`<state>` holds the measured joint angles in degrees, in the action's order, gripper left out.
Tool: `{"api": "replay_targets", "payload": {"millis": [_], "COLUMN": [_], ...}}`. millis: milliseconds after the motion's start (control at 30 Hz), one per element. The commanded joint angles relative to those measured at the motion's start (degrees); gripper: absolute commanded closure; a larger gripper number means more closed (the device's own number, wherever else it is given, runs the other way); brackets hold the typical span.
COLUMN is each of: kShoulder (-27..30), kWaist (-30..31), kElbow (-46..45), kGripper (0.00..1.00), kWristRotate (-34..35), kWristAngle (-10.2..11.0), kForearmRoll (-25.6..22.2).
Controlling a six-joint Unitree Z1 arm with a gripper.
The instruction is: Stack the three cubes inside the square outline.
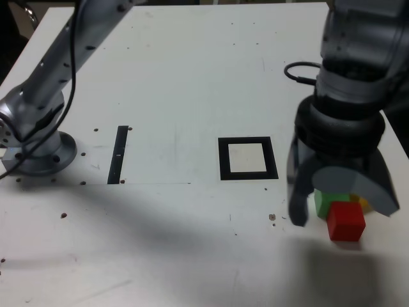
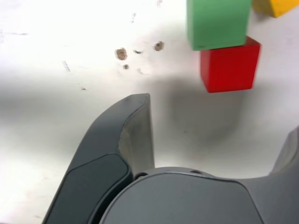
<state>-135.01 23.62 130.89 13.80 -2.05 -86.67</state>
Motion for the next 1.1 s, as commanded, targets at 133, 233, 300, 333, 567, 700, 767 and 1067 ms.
{"api": "replay_targets", "payload": {"millis": [133, 233, 300, 333, 567, 700, 767, 1067], "kShoulder": [-3.0, -4.0, -4.5, -4.8, -7.3, -8.4, -8.8, -10.2], "kWaist": [0.1, -0.1, -0.2, -0.3, -1.1, -1.2, -1.3, -1.6], "kElbow": [2.8, 3.6, 3.8, 3.8, 3.8, 4.3, 4.5, 5.5], "kGripper": [0.01, 0.01, 0.01, 0.01, 0.02, 0.02, 0.03, 0.19], "kWristRotate": [0.2, 0.2, 0.2, 0.2, 0.2, 0.2, 0.1, 0.2], "kWristAngle": [0.0, -0.2, -0.2, -0.3, -0.8, -1.1, -1.2, -1.9], "kForearmRoll": [-0.1, -0.2, -0.2, -0.2, 0.5, 0.8, 0.9, 1.1]}}
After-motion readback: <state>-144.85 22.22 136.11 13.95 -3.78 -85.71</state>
